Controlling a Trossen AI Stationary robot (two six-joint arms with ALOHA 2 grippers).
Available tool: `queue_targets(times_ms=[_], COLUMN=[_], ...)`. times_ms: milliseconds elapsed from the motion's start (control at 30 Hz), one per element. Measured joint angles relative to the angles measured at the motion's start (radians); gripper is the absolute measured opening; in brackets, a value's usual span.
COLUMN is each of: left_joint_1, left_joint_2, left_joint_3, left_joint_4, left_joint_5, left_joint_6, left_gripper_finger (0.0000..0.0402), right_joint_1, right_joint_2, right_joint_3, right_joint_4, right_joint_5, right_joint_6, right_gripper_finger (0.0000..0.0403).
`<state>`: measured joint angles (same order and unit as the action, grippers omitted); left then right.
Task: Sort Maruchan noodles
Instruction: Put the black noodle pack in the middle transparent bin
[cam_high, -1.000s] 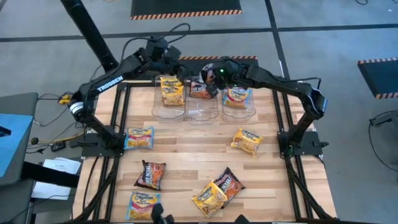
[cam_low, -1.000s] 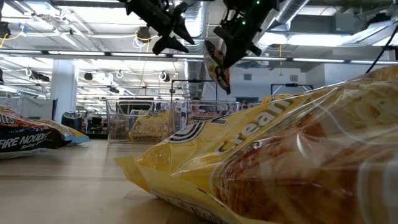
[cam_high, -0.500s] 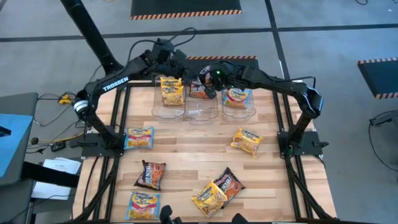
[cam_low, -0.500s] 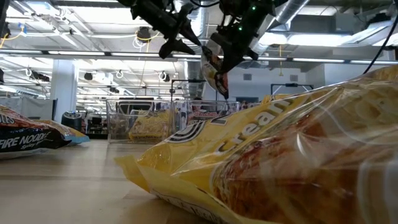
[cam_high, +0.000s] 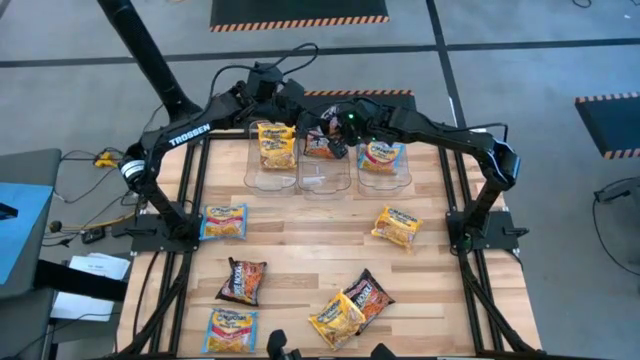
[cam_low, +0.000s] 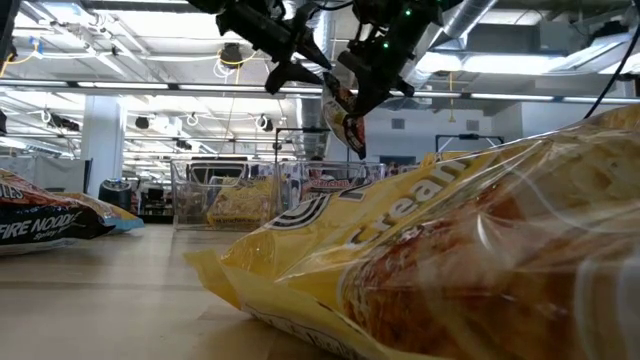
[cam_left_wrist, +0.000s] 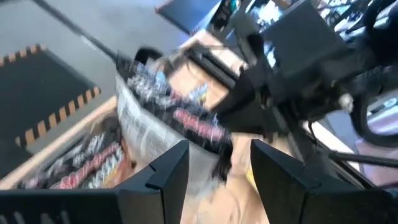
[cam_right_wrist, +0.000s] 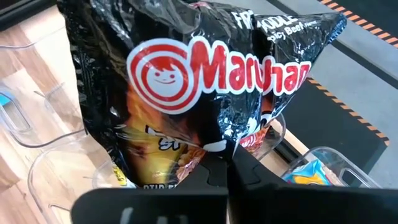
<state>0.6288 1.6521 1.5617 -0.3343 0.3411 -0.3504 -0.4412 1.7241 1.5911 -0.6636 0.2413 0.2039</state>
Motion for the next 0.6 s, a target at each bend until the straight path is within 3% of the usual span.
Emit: queue_targets(times_ms=[200, 600], left_joint_1=[-0.001, -0.009], left_joint_2=[0.023, 0.069], left_joint_3=[0.000, 0.001], left_joint_4=[-0.022, 0.009], left_joint_5=[-0.049, -0.015], left_joint_6=[0.005, 0.005], left_gripper_finger=[0.0159, 0.0159], right_joint_1=[0.003, 0.016], right_joint_2=[0.000, 0.000], right_joint_3=[-0.001, -0.002], right_joint_4=[-0.001, -0.006], right_joint_5=[-0.005, -0.015], right_joint_6=[0.005, 0.008], right_gripper_finger=[0.0004, 0.0004])
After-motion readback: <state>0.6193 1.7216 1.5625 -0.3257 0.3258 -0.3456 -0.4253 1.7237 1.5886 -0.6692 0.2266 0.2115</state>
